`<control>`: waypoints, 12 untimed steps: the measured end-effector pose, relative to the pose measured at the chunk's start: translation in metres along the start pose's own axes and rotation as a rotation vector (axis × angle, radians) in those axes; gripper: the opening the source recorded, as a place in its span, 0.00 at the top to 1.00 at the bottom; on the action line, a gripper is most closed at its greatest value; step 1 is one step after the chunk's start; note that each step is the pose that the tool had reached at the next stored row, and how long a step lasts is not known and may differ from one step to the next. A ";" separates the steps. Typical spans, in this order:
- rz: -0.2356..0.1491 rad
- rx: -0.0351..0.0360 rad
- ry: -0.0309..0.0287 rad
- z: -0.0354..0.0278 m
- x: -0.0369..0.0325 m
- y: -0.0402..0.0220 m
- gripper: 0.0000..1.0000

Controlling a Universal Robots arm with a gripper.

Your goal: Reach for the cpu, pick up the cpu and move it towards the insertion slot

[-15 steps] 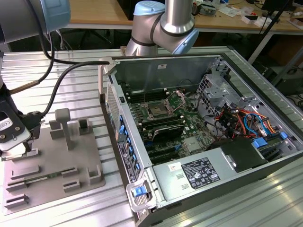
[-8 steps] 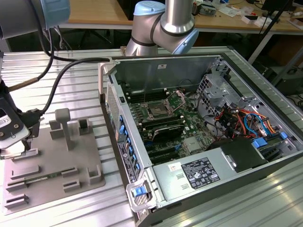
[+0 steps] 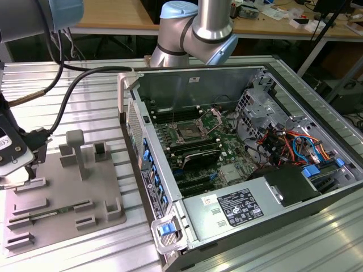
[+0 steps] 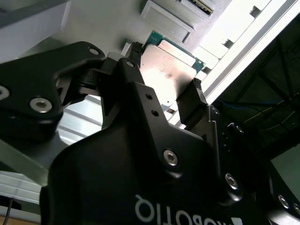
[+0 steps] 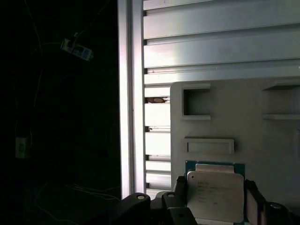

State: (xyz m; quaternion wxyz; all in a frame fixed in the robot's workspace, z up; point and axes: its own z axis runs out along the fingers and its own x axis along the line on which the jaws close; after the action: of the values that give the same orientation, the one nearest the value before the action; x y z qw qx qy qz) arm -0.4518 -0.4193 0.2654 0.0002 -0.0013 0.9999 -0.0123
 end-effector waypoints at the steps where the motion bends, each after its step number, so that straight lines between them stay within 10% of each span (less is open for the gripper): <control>1: 0.000 0.0000 -0.0001 -0.0003 0.0000 0.0000 0.45; 12: 0.000 0.0000 -0.0001 -0.0082 0.0000 -0.0002 0.45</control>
State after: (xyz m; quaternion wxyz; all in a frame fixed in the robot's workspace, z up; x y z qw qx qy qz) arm -0.4518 -0.4193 0.2736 0.0002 -0.0012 0.9999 -0.0123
